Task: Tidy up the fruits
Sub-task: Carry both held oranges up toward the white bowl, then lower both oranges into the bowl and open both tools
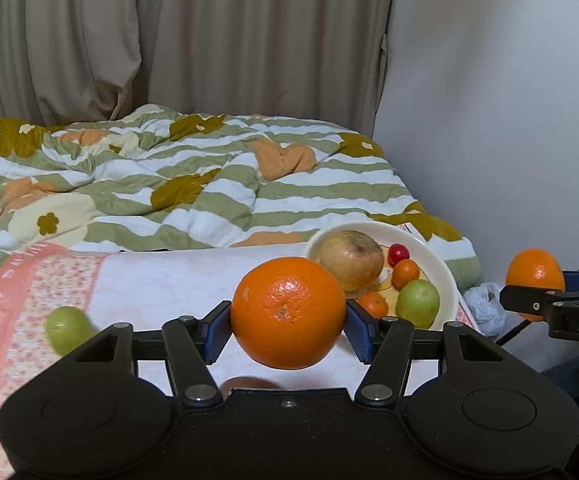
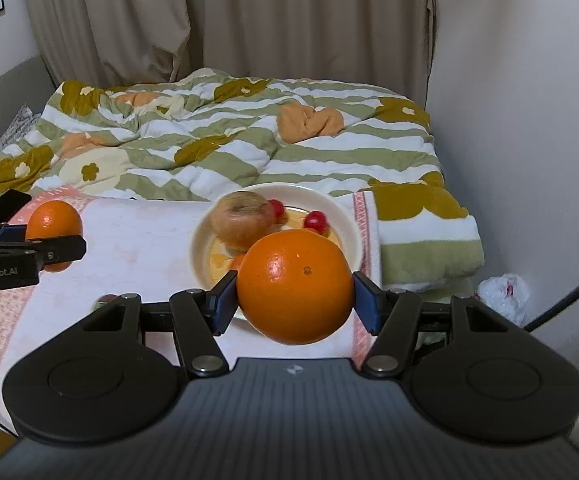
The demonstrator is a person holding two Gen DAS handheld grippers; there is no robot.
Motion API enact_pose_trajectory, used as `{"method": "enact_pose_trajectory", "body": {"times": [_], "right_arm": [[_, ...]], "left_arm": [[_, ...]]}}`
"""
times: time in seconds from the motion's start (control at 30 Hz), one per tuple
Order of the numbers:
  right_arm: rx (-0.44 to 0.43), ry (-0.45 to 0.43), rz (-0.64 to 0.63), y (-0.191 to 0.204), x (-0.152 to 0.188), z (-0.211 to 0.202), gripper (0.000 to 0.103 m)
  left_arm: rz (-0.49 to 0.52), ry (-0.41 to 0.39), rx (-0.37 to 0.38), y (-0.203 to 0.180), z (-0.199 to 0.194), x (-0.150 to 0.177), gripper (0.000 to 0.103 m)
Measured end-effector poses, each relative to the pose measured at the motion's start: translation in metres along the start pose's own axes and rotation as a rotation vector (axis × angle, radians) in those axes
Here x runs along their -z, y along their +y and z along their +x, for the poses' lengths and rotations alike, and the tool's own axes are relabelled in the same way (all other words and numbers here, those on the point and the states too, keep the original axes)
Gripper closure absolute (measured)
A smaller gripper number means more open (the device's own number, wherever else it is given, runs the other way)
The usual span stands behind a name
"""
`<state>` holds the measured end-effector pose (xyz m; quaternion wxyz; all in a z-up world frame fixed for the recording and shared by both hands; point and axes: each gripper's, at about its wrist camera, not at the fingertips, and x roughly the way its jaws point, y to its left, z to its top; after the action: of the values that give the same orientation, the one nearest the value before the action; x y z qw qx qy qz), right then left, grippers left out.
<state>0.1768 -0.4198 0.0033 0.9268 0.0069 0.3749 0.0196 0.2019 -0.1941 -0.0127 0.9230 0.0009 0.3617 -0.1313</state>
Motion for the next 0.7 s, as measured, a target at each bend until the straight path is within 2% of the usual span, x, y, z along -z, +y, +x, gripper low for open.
{"method": "enact_pose_trajectory", "body": {"times": [0.27, 0.7], "right_arm": [[-0.025, 0.030, 0.040, -0.031, -0.009, 0.043, 0.028], [0.001, 0.079, 0.074, -0.045, -0.016, 0.087, 0.028]], "left_arm": [[0.042, 0.034, 0.019, -0.034, 0.051, -0.006, 0.040], [0.183, 0.116, 0.063, -0.061, 0.116, -0.002, 0.040]]}}
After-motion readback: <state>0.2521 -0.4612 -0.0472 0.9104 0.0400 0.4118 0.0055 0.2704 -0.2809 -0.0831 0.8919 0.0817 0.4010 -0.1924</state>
